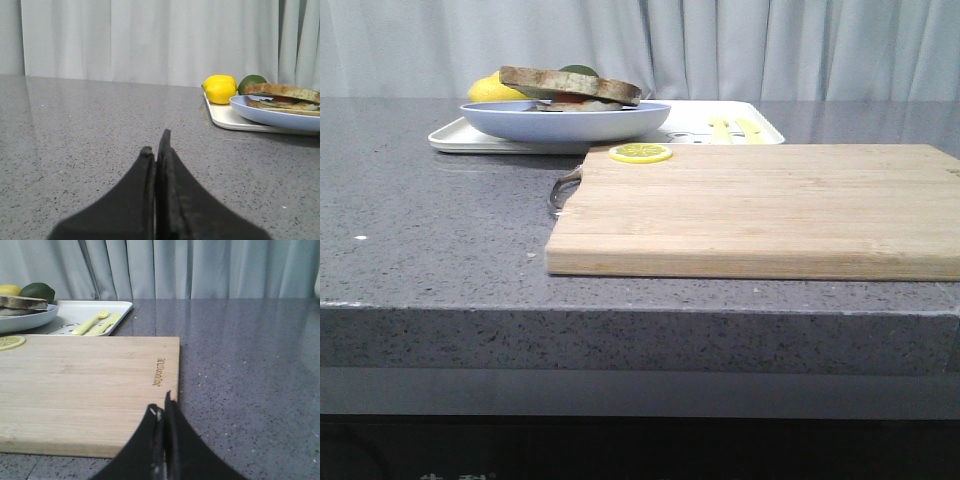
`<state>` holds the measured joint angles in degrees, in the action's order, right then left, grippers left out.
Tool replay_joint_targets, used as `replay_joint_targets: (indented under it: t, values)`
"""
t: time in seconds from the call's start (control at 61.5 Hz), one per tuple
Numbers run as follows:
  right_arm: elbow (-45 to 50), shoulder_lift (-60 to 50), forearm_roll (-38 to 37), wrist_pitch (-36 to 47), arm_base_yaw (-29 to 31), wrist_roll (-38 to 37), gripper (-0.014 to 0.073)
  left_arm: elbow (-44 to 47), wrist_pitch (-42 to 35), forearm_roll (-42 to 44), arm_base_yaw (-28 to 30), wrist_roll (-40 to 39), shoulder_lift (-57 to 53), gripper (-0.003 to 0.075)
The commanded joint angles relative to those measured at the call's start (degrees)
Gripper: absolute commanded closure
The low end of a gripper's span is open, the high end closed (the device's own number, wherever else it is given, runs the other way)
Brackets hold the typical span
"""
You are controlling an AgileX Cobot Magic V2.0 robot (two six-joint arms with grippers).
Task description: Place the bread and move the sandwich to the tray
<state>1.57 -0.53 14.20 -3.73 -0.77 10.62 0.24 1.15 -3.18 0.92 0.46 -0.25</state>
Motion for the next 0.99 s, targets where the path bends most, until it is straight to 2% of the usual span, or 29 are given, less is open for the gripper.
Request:
replay_joint_targets:
  t: [0.0,0.212,0.976]
  values:
    - [-0.18,-1.07,-1.23,5.4,0.26,0.32,0.0662,0.09,-4.52,-0.41,0.02,-0.46,-1.19,0.0741]
    - [-0.18,-1.07,-11.6,9.49,0.26,-10.62,0.0662,0.09,-4.52,-0.41,0.02,-0.46,-1.19,0.0741]
    - [-0.18,-1.07,-11.59,8.23,0.26,-10.62,0.0662,0.09,-4.52,-0.41,0.02,-0.46,-1.19,0.0741]
